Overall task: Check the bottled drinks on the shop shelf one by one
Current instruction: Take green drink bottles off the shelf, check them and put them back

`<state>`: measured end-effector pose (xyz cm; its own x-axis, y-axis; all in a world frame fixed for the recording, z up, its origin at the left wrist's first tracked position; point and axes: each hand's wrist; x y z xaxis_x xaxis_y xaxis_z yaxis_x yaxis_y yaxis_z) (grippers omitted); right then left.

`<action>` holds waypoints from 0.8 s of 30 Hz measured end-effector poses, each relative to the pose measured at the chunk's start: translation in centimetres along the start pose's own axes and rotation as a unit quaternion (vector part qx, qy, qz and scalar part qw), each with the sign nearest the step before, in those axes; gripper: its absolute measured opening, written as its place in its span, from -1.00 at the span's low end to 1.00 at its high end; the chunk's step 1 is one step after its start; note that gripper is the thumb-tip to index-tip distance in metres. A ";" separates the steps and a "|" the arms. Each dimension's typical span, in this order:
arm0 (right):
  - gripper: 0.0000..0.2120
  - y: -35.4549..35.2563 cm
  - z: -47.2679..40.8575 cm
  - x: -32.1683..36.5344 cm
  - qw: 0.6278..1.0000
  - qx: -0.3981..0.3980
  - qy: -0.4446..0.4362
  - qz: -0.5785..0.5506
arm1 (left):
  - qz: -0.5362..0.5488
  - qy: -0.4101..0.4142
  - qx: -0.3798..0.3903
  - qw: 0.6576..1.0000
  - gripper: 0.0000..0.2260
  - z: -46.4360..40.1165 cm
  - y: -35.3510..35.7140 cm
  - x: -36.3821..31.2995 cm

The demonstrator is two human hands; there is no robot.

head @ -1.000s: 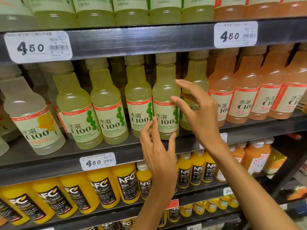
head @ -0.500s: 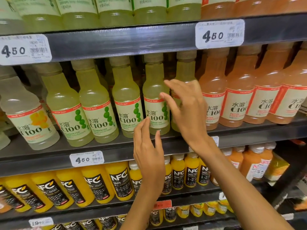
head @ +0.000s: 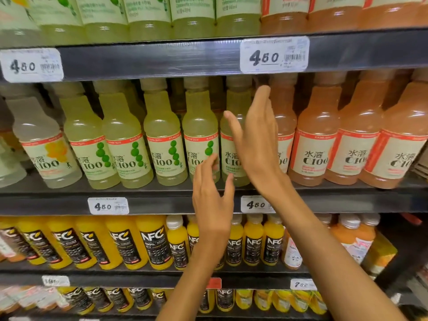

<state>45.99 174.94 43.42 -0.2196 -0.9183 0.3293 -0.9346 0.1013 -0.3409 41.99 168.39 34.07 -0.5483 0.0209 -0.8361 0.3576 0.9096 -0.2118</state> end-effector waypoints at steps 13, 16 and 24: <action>-0.50 -1.4 1.5 1.2 0.976 -0.074 0.028 -0.203 | 0.086 0.009 0.067 0.994 -0.61 -0.4 -0.5 0.8; -0.52 -2.2 2.0 1.4 0.957 -0.086 0.043 -0.273 | 0.100 -0.002 0.108 0.989 -0.55 0.1 -1.7 0.7; -0.58 -5.1 2.2 1.1 0.832 0.028 0.195 -0.519 | 0.276 -0.156 0.338 0.886 -0.58 3.0 -5.8 -1.0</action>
<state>51.11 172.58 43.61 0.6128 -0.3054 0.7288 -0.6661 -0.6959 0.2685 42.72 161.87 34.66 0.0502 0.1728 -0.9837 0.9353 0.3374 0.1070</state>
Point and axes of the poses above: each hand's wrist, its own z-axis away from the middle knuckle, its own y-axis out of the palm, x = y × z, and after that the axes turned 11 degrees about -y, right-handed
